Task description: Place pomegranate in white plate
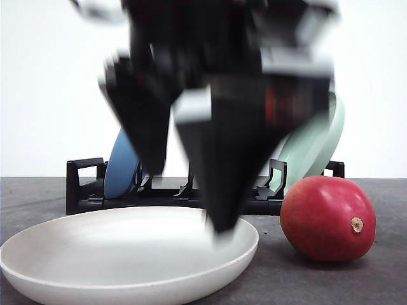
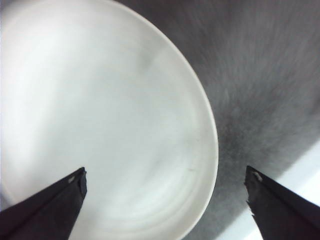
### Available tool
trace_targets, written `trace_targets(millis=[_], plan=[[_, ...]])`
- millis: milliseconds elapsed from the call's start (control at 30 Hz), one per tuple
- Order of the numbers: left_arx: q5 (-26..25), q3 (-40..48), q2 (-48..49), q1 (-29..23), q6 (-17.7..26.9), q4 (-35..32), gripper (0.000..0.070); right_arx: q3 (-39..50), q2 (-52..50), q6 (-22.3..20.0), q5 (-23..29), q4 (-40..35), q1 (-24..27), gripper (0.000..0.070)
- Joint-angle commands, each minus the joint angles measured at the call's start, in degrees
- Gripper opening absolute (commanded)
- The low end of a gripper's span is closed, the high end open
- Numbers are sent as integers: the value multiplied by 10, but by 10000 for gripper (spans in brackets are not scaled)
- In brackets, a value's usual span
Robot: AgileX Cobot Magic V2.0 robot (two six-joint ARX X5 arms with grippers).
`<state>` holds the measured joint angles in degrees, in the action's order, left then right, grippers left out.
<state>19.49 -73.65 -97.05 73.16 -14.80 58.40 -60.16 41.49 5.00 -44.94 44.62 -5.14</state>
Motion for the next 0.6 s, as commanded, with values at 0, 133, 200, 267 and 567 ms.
trace_targets(millis=[0,133,200,267,567], plan=[[2,-7,31,8,-20,2,632,-8,19,8,1,5,-14,617],[2,-7,123,7,-31,9,632,-8,61,8,16,43,-46,617],[2,-7,169,7,-31,7,631,-8,88,8,36,71,-62,617],[7,-5,218,7,-36,3,630,-8,114,5,56,93,-78,617],[25,104,450,7,-79,-51,627,-8,242,6,167,133,-144,617]])
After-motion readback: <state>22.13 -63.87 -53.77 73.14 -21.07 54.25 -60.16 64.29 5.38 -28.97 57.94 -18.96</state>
